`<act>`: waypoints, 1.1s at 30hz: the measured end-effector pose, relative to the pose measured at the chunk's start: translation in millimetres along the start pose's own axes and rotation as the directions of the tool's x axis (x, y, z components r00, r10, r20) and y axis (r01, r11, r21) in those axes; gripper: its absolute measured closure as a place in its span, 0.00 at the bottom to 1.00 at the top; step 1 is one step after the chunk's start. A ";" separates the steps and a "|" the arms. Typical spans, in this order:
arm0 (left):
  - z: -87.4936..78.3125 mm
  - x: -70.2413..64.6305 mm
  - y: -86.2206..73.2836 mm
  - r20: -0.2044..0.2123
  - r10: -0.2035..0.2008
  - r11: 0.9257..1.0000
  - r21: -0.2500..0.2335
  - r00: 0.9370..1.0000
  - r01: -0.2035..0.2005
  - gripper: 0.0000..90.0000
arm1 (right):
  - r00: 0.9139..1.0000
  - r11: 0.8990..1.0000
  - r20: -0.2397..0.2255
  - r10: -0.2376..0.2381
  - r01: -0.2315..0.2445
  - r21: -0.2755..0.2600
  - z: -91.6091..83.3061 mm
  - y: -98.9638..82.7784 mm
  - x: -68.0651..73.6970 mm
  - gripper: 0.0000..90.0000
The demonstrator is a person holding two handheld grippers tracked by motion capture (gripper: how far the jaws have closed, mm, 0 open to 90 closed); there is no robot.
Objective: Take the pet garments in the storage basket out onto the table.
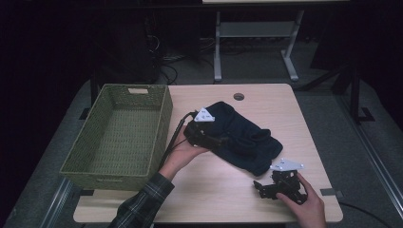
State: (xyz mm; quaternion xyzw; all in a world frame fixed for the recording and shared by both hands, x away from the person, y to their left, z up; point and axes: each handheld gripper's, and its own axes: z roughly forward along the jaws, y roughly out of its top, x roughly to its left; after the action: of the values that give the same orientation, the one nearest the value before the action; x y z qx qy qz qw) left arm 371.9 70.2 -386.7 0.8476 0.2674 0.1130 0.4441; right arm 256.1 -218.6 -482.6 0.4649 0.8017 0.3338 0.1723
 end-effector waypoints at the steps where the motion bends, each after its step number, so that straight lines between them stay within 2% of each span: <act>1: -1.3 -0.6 -2.3 -0.007 0.003 1.000 -0.002 1.000 -0.003 0.17 | 1.000 1.000 0.000 -0.001 0.001 0.000 0.0 0.0 -0.1 0.01; 3: -5.6 -1.5 -8.0 -0.011 0.012 1.000 0.007 1.000 -0.012 0.17 | 1.000 1.000 0.000 -0.001 0.001 0.000 0.0 0.0 0.0 0.01; 5: -7.4 -3.8 -13.9 -0.011 -0.004 1.000 0.006 1.000 0.004 0.17 | 1.000 1.000 0.000 -0.001 0.001 0.000 0.0 0.0 -0.1 0.01; 8: -9.9 -6.8 -24.1 -0.019 0.007 0.999 0.032 1.000 -0.006 0.17 | 1.000 1.000 0.001 -0.003 0.003 -0.001 0.0 0.0 -0.3 0.01; 15: -11.6 -12.2 -46.4 -0.026 -0.005 0.998 0.062 1.000 0.007 0.17 | 1.000 1.000 0.001 -0.006 0.006 -0.003 0.1 0.0 -0.4 0.01; 20: -13.6 -13.5 -62.1 -0.038 -0.015 0.994 0.109 0.999 0.019 0.17 | 1.000 1.000 0.001 -0.005 0.005 -0.002 0.1 0.0 -0.3 0.01; 25: -14.6 -17.1 -76.9 -0.046 -0.031 0.990 0.133 0.998 0.037 0.17 | 1.000 1.000 0.001 -0.005 0.005 -0.002 0.1 0.0 -0.3 0.01; 30: -14.1 -20.7 -89.5 -0.090 -0.025 0.987 0.157 0.996 0.039 0.17 | 1.000 1.000 0.001 -0.006 0.006 -0.002 0.1 0.0 -0.4 0.01; 33: -13.0 -20.2 -96.1 -0.094 -0.033 0.983 0.179 0.995 0.049 0.16 | 1.000 1.000 0.001 -0.006 0.006 -0.002 0.1 0.0 -0.4 0.01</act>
State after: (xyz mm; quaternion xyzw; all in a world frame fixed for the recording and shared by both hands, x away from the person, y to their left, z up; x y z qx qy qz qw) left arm 315.6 112.4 -456.4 0.8728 0.3140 0.1175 0.3546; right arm 256.4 -218.9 -482.6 0.4626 0.8026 0.3341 0.1740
